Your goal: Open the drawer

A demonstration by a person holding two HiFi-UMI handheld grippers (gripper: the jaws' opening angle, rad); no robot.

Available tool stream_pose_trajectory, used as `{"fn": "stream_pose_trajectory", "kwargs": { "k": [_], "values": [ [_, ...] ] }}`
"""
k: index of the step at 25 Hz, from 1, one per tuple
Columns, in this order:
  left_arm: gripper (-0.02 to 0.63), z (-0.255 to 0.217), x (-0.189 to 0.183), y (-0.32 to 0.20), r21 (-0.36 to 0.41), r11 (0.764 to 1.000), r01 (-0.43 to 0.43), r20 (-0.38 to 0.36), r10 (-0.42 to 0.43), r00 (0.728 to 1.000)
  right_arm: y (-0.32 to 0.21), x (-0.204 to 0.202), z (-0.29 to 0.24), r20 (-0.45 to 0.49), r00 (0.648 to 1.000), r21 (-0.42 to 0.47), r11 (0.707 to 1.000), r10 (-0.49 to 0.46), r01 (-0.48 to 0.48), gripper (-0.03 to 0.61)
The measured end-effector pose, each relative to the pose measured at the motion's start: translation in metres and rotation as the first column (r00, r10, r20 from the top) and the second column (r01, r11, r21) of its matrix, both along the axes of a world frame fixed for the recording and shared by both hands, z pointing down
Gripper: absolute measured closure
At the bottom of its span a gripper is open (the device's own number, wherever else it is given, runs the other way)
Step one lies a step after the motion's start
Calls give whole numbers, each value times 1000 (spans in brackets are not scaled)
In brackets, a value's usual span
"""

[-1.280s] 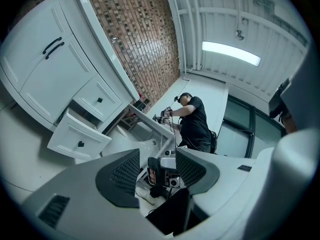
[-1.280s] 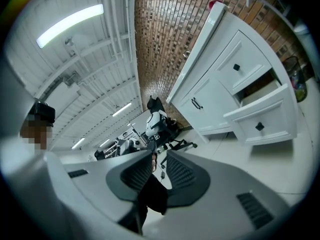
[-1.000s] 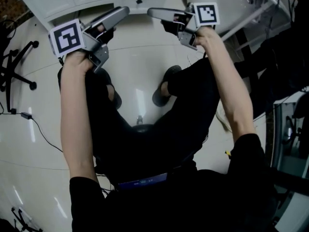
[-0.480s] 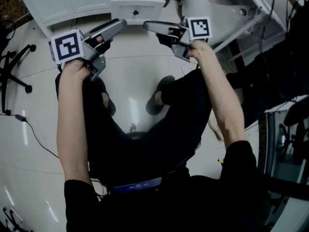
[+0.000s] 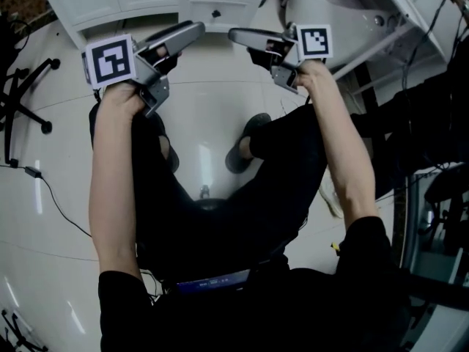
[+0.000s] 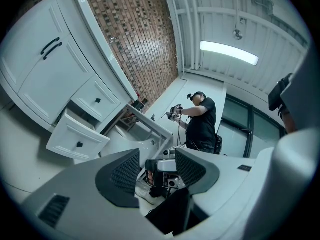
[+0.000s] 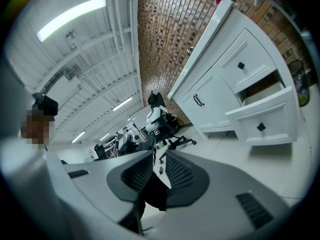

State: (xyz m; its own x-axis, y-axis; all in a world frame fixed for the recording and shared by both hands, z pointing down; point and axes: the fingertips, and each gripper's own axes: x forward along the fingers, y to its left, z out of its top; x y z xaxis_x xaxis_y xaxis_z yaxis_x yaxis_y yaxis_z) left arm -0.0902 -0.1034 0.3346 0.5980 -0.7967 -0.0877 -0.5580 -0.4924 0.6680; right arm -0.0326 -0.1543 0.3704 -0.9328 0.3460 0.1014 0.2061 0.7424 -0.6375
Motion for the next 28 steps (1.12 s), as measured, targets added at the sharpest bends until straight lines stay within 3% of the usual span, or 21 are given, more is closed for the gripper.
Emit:
{"fn": "stream_pose_trajectory", "kwargs": {
  "k": [4,14,28],
  "values": [
    [394,12,-7,6,-48,998,39,29,-37,999,12,-4,1,11,999,-3,999,-34,34,482],
    [394,0,3,5,-10,1000,-10,0,10,1000,12,-2,5,-34,999,13,1000,-25,25,500],
    [394,1,1,5,1,1000,-9,-2,9,1000,14,-2,6,-42,998,54,998,-39,41,509]
  ]
}}
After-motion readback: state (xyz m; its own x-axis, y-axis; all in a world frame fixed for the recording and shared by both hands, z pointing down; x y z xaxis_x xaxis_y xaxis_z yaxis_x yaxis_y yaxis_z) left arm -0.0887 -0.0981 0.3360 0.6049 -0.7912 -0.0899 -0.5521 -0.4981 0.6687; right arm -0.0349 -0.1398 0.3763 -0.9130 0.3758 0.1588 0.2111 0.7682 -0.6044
